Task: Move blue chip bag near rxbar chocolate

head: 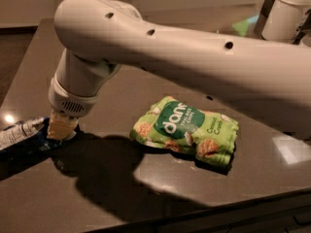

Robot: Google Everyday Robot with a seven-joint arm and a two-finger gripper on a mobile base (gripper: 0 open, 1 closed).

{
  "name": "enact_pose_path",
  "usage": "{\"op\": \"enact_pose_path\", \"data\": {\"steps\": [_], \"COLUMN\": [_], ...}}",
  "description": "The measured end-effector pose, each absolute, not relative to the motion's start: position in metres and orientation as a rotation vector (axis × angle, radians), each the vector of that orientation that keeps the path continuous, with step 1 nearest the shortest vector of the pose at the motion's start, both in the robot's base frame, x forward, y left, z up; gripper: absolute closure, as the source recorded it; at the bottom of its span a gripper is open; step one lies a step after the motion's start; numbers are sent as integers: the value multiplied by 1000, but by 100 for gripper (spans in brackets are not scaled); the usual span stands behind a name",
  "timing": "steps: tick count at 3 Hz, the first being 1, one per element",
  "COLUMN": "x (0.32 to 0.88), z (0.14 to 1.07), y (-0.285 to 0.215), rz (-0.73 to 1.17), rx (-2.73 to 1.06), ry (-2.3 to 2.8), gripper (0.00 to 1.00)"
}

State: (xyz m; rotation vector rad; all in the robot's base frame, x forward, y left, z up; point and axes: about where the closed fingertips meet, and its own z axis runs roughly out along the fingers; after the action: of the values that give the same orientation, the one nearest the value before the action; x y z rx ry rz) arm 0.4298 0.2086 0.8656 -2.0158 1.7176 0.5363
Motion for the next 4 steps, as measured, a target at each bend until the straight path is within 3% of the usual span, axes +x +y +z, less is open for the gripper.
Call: {"op": "enact_pose_path", "data": {"steps": [1,2,4], "x": [448,478,551], "z": [888,910,933], "y": [210,214,195], "rz": [488,460,308], "rx": [-1967,-1904,-1732], "ry": [1713,1710,1759], "gripper": [87,100,100]}}
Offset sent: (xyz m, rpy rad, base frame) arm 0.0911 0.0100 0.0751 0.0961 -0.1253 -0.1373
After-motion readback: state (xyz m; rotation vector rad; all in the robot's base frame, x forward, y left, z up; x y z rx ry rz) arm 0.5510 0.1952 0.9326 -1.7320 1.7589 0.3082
